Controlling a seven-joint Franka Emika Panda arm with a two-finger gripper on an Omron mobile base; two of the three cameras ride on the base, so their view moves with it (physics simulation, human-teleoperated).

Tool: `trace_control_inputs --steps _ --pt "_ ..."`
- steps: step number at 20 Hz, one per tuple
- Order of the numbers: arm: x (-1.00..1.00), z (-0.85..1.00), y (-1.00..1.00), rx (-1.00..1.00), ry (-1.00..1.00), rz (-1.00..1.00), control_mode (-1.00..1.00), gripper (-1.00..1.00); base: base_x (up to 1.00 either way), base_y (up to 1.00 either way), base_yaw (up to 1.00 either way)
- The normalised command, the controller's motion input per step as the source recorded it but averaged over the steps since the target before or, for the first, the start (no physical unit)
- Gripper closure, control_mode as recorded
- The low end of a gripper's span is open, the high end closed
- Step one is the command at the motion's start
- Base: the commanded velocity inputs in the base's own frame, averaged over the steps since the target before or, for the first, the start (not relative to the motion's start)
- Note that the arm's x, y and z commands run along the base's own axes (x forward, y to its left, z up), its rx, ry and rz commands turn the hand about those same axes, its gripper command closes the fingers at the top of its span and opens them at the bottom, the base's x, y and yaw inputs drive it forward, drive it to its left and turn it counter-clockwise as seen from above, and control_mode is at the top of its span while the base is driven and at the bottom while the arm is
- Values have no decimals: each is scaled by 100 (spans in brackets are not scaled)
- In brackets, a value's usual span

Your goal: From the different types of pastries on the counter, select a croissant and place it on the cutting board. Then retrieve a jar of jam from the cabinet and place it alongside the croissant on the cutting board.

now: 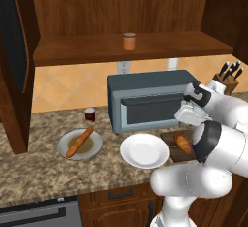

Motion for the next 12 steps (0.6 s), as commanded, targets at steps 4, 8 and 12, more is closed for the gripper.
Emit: trace_control_inputs --steps 4,8,12 --pt "-59 69 36 1 -18 0 -100 -100 0 0 0" --pt "-64 92 62 0 -26 0 -100 -100 0 0 0" --pt "-45 91 72 0 -33 0 -100 -100 0 0 0"
